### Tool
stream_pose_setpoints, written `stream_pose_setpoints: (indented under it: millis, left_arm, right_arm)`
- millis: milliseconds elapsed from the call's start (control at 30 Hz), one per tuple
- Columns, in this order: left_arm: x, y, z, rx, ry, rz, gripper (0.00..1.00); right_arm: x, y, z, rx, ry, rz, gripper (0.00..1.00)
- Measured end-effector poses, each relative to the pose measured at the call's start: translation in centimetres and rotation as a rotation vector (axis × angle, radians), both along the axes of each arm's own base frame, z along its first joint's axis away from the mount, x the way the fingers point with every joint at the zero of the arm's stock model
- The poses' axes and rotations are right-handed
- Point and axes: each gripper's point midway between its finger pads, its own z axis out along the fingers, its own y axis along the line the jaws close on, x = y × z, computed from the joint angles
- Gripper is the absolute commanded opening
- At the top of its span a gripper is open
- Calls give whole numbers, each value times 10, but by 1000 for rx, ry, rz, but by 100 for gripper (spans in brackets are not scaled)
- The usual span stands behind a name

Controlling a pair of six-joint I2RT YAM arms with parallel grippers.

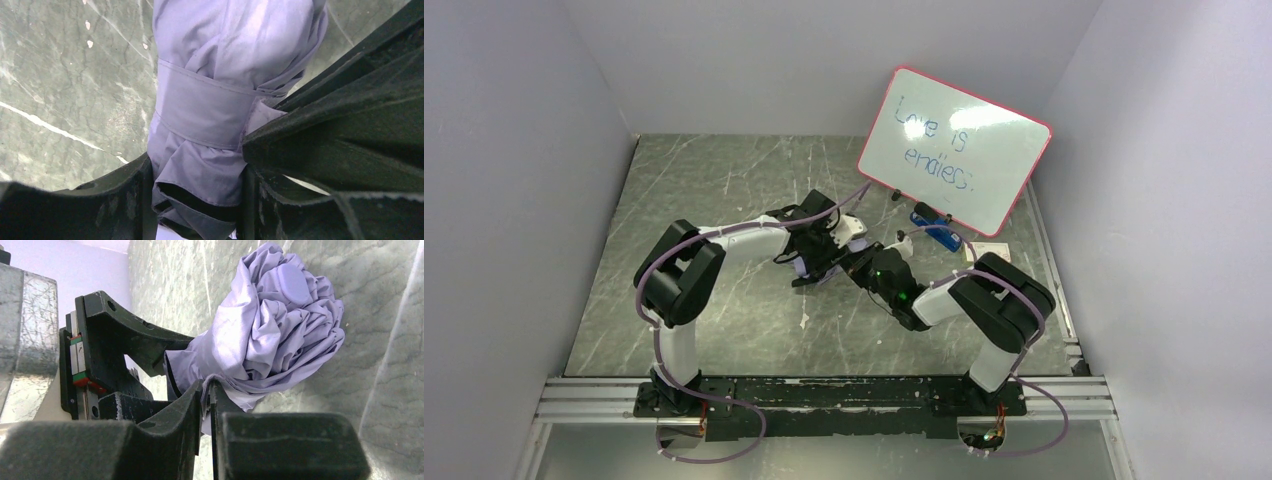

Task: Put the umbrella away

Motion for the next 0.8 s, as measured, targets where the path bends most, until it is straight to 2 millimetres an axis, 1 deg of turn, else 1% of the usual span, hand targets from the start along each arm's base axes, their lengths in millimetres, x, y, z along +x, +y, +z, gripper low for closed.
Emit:
stream_pose_setpoints:
  millis: [133,233,367,467,567,733,800]
  left_arm:
    - [1,0,0,2,-8,-1,5]
    - [1,-1,0,2,-12,-3,5]
    - [2,-1,0,2,-17,-3,5]
    - [4,0,1,4,-26,1,5]
    - [6,1,1,9,-34,5,5]
    - [10,2,2,17,-51,15,5]
    - [11,3,2,20,-59,17,5]
  right_arm:
    - [3,0,1,9,3,1,27]
    - [5,-2,1,15,5,-5,31]
    - [7,-2,1,25,8,-6,31]
    - [9,-2,1,34,7,-9,24]
    - [11,-1,0,52,11,-15,21]
    - [16,1,-1,97,7,-27,27]
    - [18,2,1,117,-1,-30,28]
